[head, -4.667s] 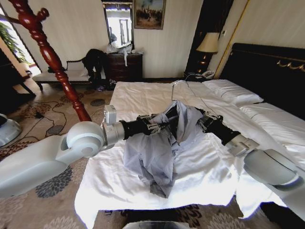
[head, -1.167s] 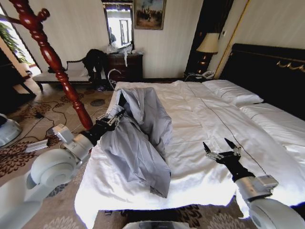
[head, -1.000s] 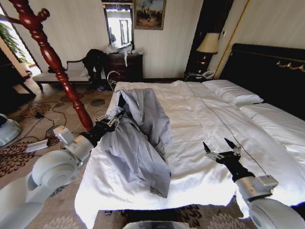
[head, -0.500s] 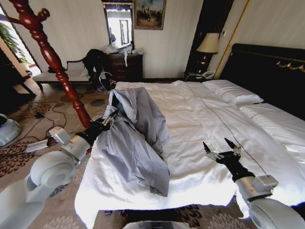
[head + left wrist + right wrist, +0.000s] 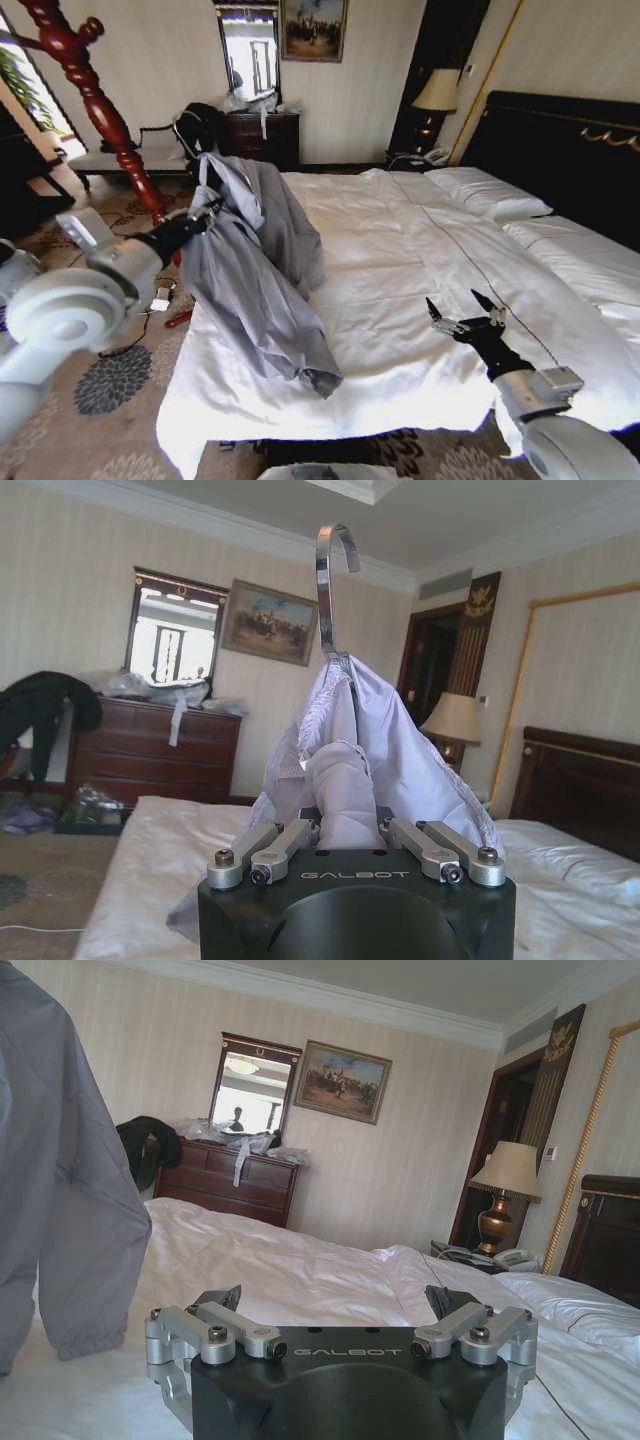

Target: Pick up the clothes from the bed and hang them on the clothes hanger.

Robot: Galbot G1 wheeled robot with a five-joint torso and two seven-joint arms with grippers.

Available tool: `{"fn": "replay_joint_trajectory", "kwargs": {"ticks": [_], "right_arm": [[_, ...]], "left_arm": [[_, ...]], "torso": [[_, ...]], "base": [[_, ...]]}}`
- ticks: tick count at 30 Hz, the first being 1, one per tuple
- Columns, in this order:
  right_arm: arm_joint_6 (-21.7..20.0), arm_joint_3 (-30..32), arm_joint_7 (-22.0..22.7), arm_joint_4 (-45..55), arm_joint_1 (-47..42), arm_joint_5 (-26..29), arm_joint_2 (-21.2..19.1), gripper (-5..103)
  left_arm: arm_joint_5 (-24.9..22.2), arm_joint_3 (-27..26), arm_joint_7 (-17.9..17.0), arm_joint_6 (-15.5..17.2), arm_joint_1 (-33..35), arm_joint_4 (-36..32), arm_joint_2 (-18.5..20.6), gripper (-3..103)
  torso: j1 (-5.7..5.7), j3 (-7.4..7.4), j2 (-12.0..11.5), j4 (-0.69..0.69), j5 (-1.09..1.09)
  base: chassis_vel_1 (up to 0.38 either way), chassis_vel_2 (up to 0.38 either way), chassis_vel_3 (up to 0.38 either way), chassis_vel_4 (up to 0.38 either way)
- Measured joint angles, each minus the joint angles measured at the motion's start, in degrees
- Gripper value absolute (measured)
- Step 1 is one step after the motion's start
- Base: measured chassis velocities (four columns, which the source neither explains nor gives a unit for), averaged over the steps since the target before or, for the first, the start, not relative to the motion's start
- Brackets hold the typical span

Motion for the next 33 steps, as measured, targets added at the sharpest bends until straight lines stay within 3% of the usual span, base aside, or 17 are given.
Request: {"fn": "replay_joint_trajectory", "kwargs": {"ticks": [8,12,23,25,30,33], "right_arm": [[0.0,0.0,0.0,0.0,0.0,0.0,0.0,100],[0.0,0.0,0.0,0.0,0.0,0.0,0.0,100],[0.0,0.0,0.0,0.0,0.0,0.0,0.0,100],[0.0,0.0,0.0,0.0,0.0,0.0,0.0,100],[0.0,0.0,0.0,0.0,0.0,0.0,0.0,100],[0.0,0.0,0.0,0.0,0.0,0.0,0.0,100]], "left_arm": [[-2.7,1.6,-0.7,2.7,-6.4,4.5,2.9,18],[-6.9,7.5,-3.0,6.1,-18.9,11.3,4.1,18],[-11.7,11.3,-3.5,10.2,-30.7,18.7,5.7,18],[-11.9,13.5,-3.5,10.8,-33.7,20.0,5.5,18],[-12.7,27.1,-4.6,12.6,-49.1,25.9,1.1,18],[-12.7,30.2,-5.0,12.9,-53.1,27.7,-0.5,18]], "torso": [[0.00,0.00,0.0,0.01,-0.01],[0.00,0.00,0.0,-0.02,-0.01],[0.00,0.00,0.0,0.01,-0.01],[0.00,0.00,0.0,0.03,-0.01],[0.01,0.00,0.0,-0.03,-0.02],[0.01,0.00,0.0,-0.05,0.02]], "base": [[0.000,0.000,0.000,0.000],[0.000,0.000,0.000,0.000],[0.000,0.000,0.000,0.000],[0.000,0.000,0.000,0.000],[0.000,0.000,0.000,0.000],[0.000,0.000,0.000,0.000]]}}
